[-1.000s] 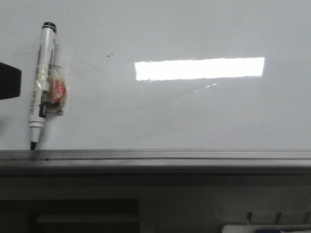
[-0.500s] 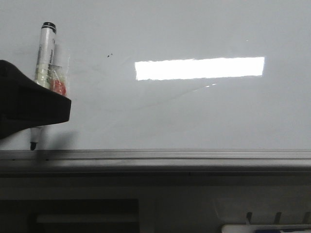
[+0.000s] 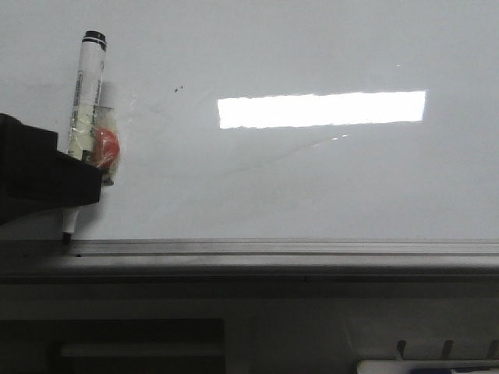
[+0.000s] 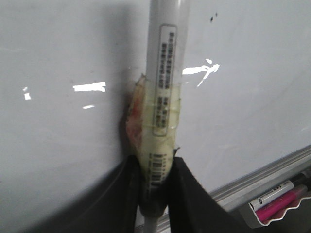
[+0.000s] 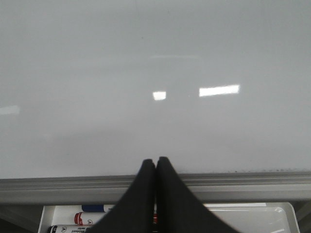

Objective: Write number 3 on whiteboard

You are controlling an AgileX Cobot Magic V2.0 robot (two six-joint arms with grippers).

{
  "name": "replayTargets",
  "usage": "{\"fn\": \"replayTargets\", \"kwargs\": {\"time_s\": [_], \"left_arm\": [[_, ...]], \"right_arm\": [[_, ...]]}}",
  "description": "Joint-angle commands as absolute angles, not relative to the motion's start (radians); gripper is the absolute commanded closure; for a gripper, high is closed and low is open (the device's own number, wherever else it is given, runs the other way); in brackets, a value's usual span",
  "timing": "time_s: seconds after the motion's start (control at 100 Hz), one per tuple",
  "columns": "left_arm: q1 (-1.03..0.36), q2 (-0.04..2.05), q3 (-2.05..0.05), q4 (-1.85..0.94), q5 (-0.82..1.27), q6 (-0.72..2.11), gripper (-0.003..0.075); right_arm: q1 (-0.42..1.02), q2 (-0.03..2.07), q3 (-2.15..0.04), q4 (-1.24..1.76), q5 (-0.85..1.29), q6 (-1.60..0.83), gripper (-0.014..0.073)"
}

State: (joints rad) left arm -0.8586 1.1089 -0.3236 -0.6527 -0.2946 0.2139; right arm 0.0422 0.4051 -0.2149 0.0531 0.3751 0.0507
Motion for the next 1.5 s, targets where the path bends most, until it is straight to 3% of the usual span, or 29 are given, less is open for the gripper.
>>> {"fn": "replayTargets", "kwargs": {"time_s": [0.0, 0.21, 0.43, 0.5, 0.73, 0.89, 1.49], "left_arm": [[-0.859, 1.11, -0.344, -0.635, -0.338, 0.212, 0.0741], [-0.859, 1.108, -0.349, -0.454, -0.277, 0.212, 0.0741], [-0.859, 1.08, -0.35, -0.275, -0.259, 0.212, 0.0741], [-0.859, 1.065, -0.35, -0.199, -0.259, 0.212, 0.0741], [-0.859, 1.023, -0.35, 0.18, -0.273, 0.212, 0.0741], [-0.859, 1.021, -0.35, 0.429, -0.341, 0.212, 0.0741], [-0.859, 1.021, -0.35, 0.516, -0.361, 0.21, 0.0741]], "right_arm": [[0.044, 0.418, -0.257, 0.056, 0.297, 0.049, 0.0634], [0.141, 0.42, -0.329, 0.056, 0.347, -0.029, 0.0608], [0.412, 0.488, -0.424, 0.056, 0.384, -0.133, 0.0356], [0.506, 0.541, -0.454, 0.056, 0.394, -0.133, 0.031], [0.791, 0.736, -0.559, 0.04, 0.392, -0.242, 0.0305], [0.912, 0.833, -0.631, 0.04, 0.392, -0.242, 0.0274], [1.027, 1.082, -0.749, 0.018, 0.169, -0.242, 0.0277]]}}
